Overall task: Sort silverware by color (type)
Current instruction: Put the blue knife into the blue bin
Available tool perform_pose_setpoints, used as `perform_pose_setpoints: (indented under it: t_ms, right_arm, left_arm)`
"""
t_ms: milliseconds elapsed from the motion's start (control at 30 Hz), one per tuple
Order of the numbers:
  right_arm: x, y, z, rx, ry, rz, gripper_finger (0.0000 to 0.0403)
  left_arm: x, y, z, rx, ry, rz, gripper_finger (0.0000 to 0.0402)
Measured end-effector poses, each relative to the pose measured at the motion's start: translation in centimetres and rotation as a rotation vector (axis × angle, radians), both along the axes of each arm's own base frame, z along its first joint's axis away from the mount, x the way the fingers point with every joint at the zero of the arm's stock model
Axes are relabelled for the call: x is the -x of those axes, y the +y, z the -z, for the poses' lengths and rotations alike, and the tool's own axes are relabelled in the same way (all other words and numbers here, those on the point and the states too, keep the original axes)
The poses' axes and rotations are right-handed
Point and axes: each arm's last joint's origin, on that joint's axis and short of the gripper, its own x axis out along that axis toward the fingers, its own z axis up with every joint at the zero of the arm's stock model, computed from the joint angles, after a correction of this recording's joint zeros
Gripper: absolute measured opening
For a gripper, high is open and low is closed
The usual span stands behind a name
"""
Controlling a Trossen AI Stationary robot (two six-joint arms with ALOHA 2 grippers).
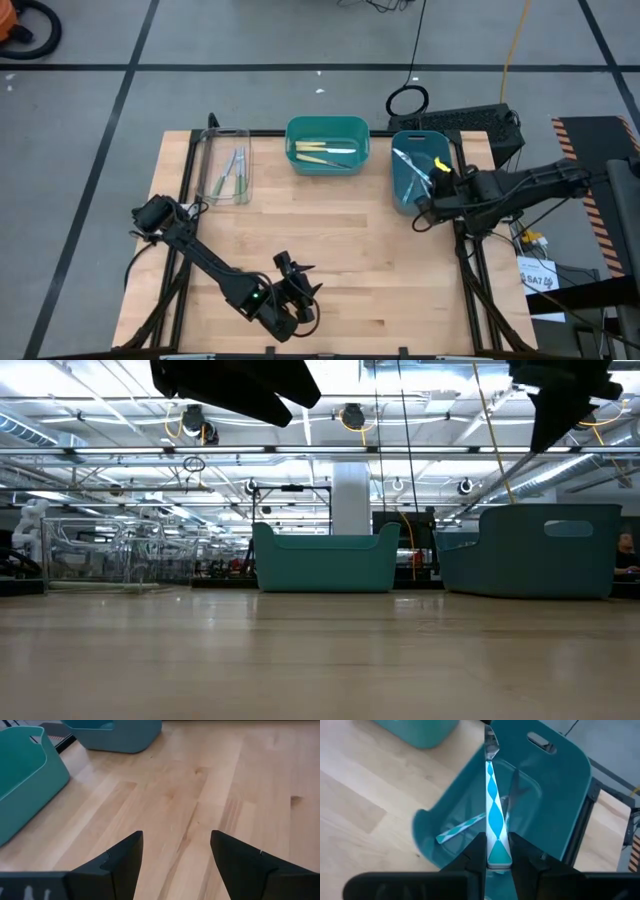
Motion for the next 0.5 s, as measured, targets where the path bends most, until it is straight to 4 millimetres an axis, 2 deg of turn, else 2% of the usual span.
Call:
perform_pose_setpoints:
  t_ms: [233,500]
  right_arm:
    - [0.7,-0.6,2.3,0.013,0.062,0.059,0.0053]
    - [0.4,-1.6,4.3,0.030,0.168,0.136,0.0053]
  left_arm:
    - [0.1,0.0,0.0,0.004,0.001,-0.004,0.0241]
    - [0.0,0.0,0.0,0.005,0.000,-0.007,0.0241]
